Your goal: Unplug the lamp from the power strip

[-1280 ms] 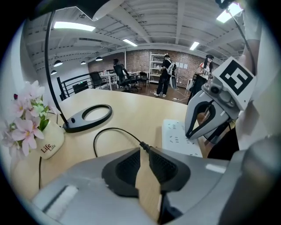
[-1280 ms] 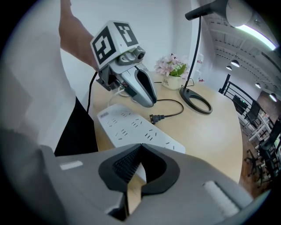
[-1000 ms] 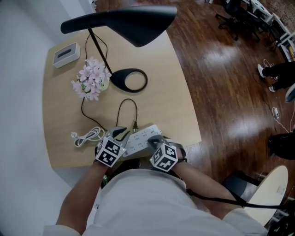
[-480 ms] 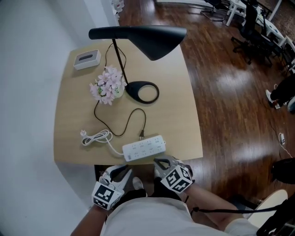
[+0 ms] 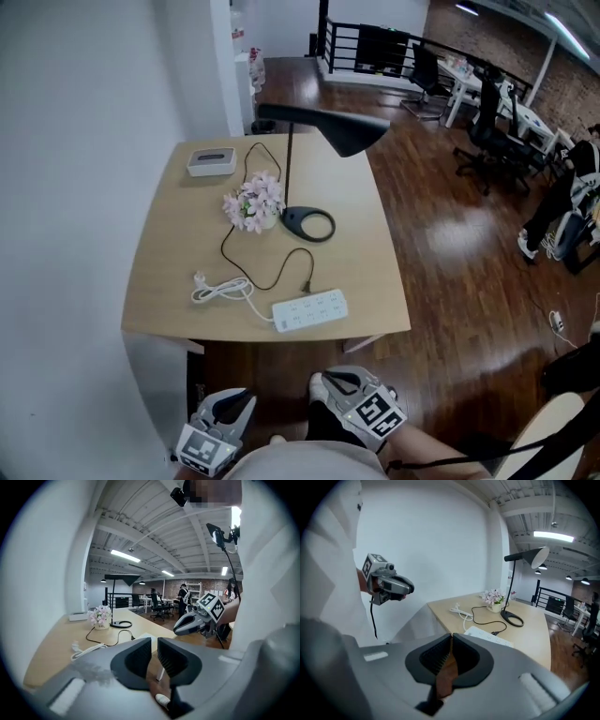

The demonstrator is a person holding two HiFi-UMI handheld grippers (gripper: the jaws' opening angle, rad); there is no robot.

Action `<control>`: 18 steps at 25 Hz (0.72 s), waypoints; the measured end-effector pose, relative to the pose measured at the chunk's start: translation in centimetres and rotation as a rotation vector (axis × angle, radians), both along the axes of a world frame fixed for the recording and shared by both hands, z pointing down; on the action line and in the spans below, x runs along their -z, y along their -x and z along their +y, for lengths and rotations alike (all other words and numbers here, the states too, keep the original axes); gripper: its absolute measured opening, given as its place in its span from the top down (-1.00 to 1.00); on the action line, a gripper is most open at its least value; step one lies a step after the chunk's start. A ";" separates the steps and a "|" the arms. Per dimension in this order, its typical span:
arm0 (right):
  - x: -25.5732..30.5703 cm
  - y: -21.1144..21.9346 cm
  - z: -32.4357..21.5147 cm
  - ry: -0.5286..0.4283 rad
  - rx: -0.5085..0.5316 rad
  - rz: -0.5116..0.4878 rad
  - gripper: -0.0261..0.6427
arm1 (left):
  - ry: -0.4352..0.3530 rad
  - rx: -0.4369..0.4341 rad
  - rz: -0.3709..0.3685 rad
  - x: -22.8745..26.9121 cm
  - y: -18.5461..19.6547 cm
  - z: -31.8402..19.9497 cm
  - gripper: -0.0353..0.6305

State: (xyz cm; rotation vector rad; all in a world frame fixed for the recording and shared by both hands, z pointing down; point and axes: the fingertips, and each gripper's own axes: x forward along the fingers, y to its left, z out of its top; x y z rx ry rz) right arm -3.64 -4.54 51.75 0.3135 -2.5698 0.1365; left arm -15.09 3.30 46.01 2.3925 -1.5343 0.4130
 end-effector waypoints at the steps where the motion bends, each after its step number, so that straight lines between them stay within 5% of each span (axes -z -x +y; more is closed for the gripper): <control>1: 0.4 -0.4 1.8 0.005 -0.024 -0.010 0.90 | -0.019 0.018 0.022 0.3 0.4 2.0 0.75; 7: 1.2 -3.7 11.9 0.016 -0.158 -0.024 0.89 | -0.011 0.024 0.069 -0.9 2.2 12.0 0.77; 18: 7.3 -7.9 21.8 -0.076 -0.149 -0.104 0.69 | -0.118 -0.020 0.060 2.0 -2.8 19.4 0.77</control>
